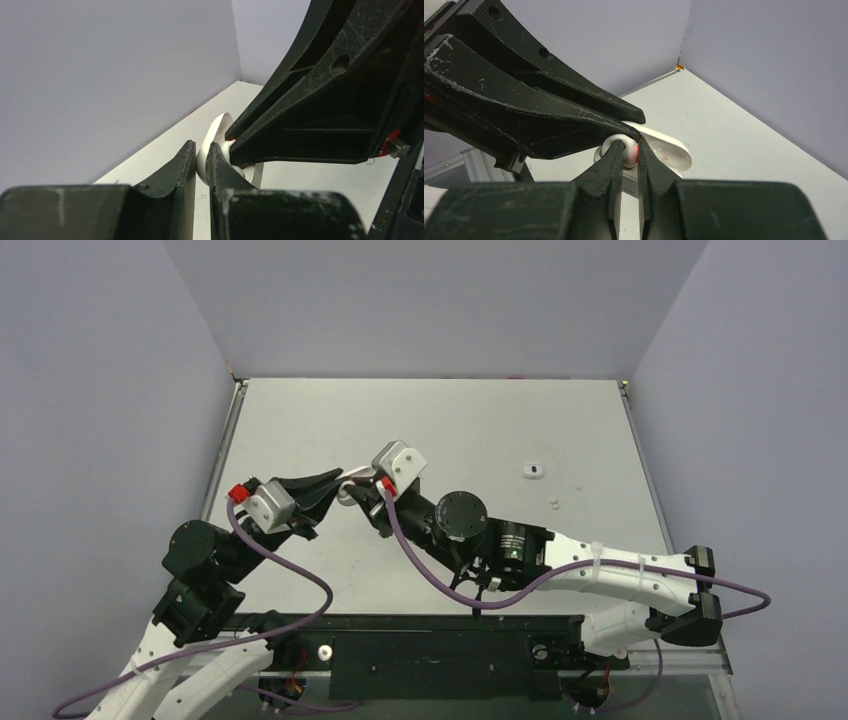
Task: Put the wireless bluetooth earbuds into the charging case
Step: Place the earbud in the charging case, then pick up the earbud from the center of the board.
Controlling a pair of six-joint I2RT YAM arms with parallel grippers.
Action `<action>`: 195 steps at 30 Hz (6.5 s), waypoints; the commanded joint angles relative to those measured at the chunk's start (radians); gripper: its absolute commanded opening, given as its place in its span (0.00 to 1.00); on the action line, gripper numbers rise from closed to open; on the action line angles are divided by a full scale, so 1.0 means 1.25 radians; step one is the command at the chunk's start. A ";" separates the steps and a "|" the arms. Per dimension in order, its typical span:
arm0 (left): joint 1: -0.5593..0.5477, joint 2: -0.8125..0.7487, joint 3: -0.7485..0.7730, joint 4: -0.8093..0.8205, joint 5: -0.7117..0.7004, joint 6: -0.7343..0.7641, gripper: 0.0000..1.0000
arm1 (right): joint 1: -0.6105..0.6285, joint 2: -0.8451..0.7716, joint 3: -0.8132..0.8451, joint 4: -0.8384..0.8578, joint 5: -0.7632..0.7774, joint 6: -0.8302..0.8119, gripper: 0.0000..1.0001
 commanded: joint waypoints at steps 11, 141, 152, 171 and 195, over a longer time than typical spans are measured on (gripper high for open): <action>-0.002 -0.005 0.031 0.058 -0.051 0.018 0.00 | 0.000 0.024 0.028 -0.021 0.059 0.018 0.00; -0.002 -0.005 -0.015 0.069 -0.048 0.127 0.00 | -1.047 0.264 -0.356 -0.317 -0.447 0.295 0.10; -0.002 -0.013 -0.015 0.064 -0.049 0.125 0.00 | -0.989 0.257 -0.386 -0.305 -0.420 0.318 0.16; -0.002 -0.021 -0.016 0.062 -0.045 0.125 0.00 | -0.939 0.240 -0.400 -0.293 -0.397 0.351 0.03; -0.002 0.002 0.007 -0.024 0.201 0.109 0.00 | -0.530 -0.034 0.140 -0.796 -0.670 -0.038 0.00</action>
